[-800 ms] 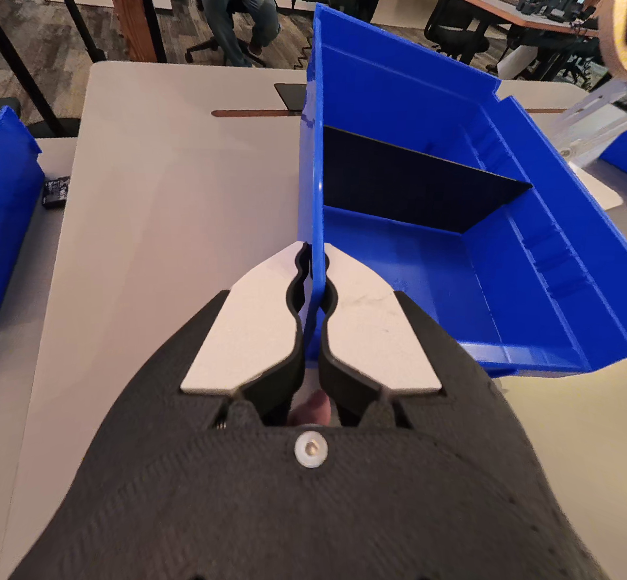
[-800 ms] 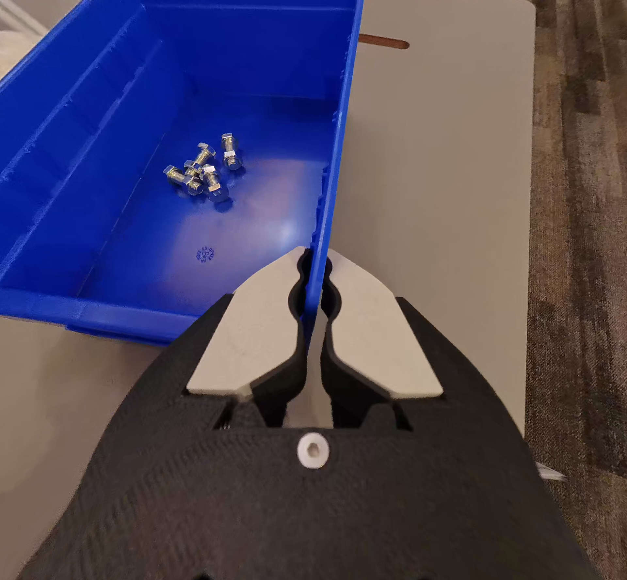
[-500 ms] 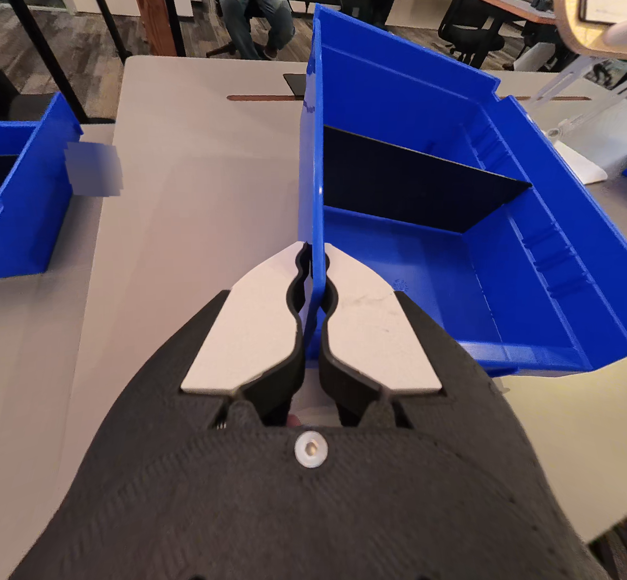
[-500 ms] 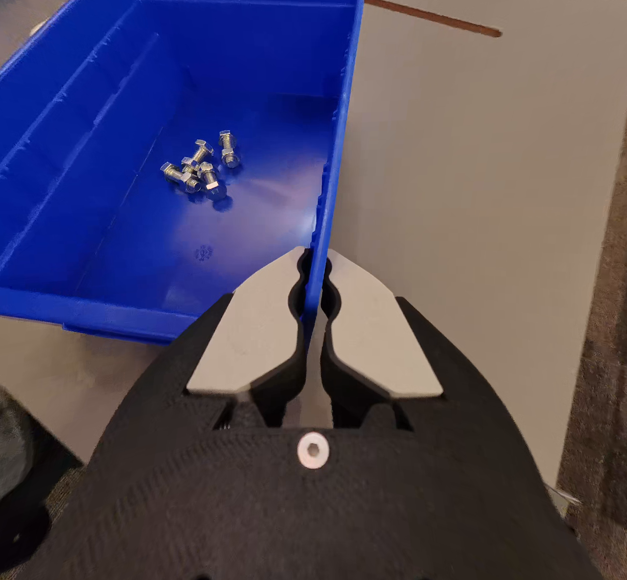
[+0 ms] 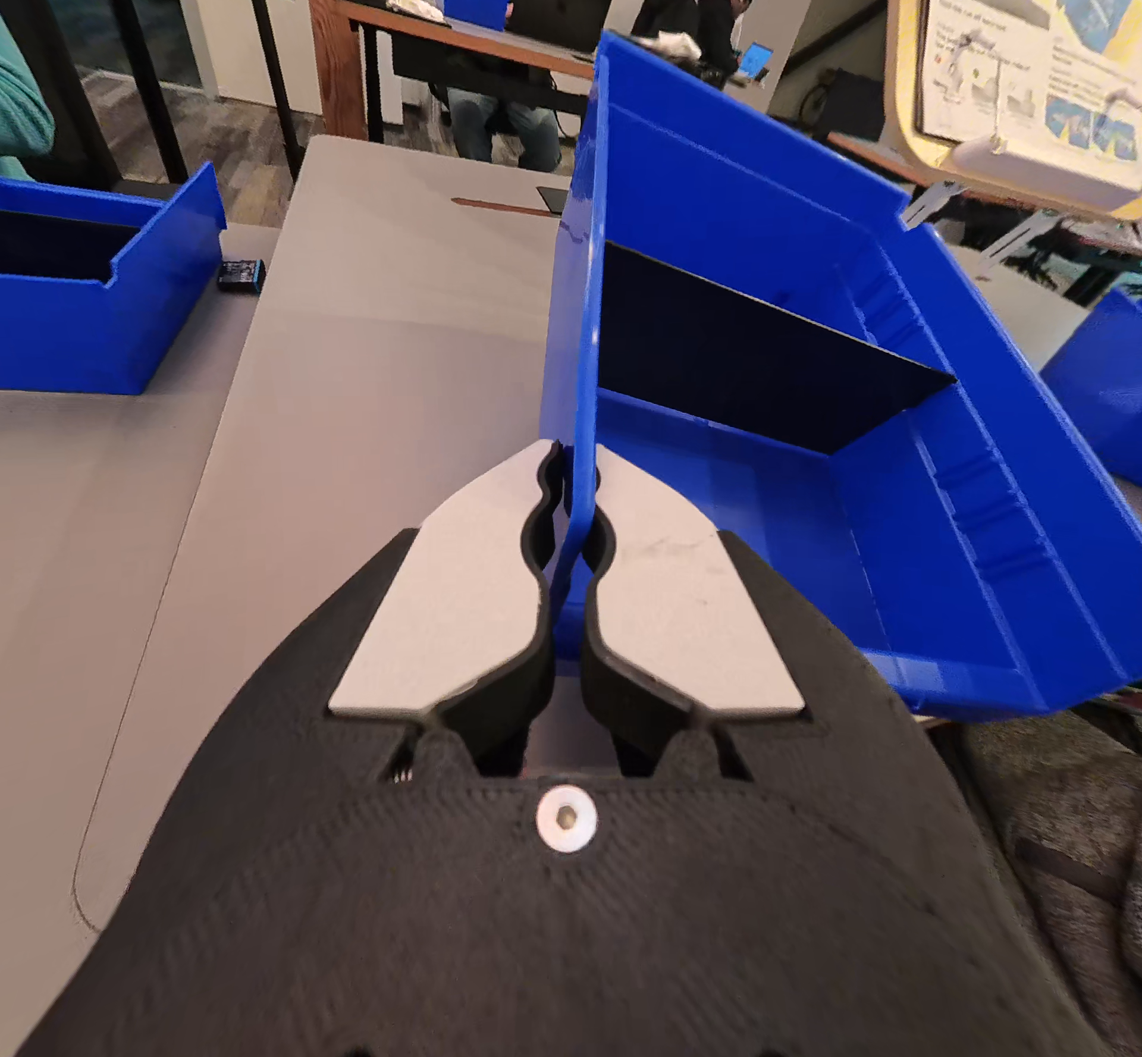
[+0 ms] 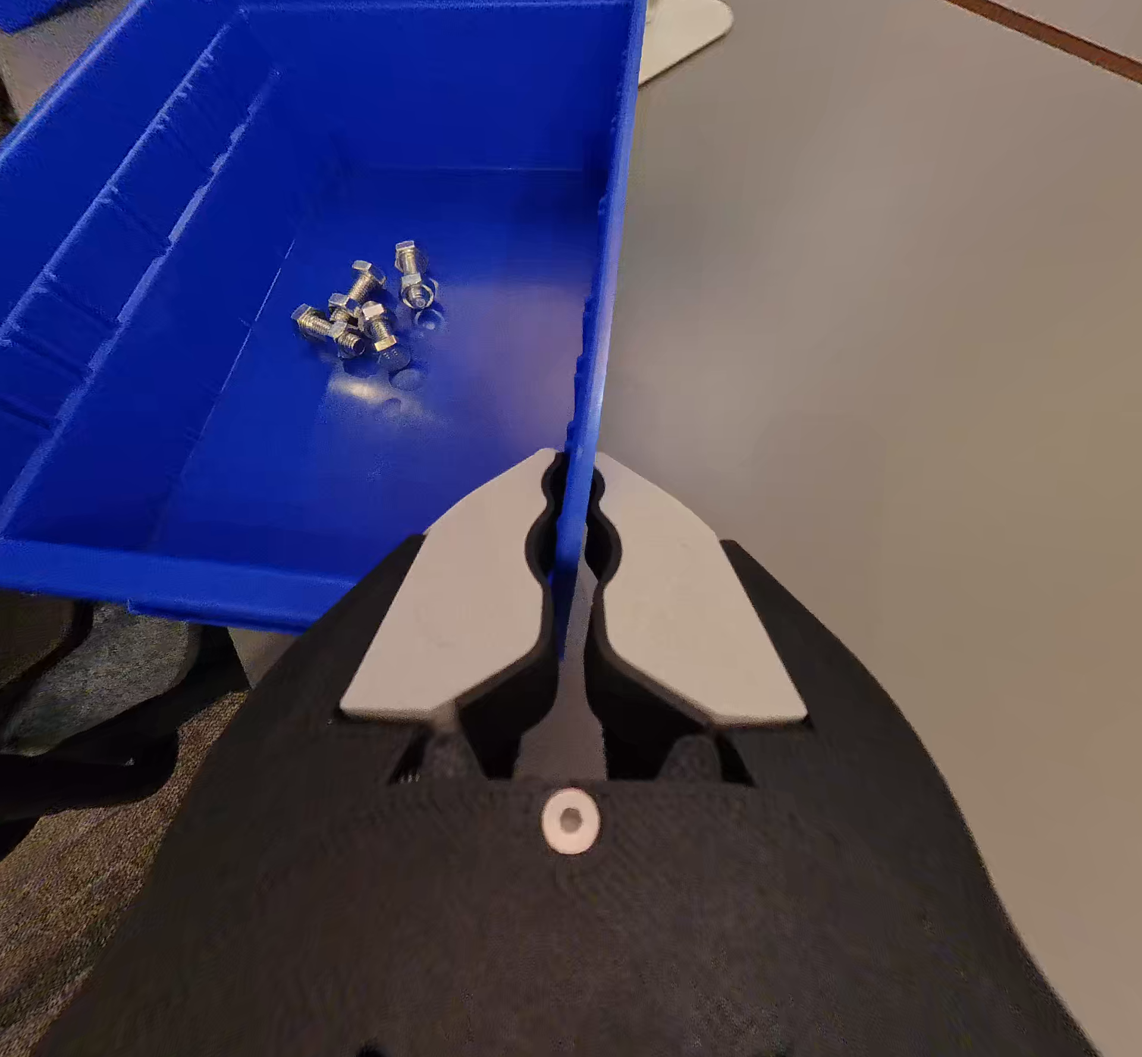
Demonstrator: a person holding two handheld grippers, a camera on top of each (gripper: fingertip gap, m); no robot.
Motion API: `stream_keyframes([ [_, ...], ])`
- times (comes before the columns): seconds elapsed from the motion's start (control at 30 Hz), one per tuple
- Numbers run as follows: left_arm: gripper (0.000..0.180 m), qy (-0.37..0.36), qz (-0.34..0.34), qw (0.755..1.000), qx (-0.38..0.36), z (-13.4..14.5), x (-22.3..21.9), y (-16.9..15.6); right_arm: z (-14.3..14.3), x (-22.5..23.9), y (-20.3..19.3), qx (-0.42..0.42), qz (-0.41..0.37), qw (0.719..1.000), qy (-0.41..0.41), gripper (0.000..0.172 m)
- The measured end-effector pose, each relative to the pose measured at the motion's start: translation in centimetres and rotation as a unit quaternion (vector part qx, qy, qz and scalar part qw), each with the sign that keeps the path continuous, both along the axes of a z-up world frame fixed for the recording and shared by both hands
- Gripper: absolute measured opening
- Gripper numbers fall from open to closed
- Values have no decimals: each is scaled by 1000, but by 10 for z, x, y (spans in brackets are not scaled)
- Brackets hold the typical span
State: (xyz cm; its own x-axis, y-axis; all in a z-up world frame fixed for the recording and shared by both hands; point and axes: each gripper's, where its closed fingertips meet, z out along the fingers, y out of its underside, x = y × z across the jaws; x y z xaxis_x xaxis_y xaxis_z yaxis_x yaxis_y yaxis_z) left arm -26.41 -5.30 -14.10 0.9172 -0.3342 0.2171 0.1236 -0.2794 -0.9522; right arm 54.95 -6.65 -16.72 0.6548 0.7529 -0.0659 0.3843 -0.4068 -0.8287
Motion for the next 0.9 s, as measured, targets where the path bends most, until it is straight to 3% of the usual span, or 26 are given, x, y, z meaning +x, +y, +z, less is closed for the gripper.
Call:
stream_keyframes([
  [0.5,3,-17,29,999,28,6,-27,-42,-2,-162,32,-24,82,996,-8,4],
  [0.9,4,-27,74,995,59,24,-58,-62,-2,-296,82,-35,83,996,-7,4],
])
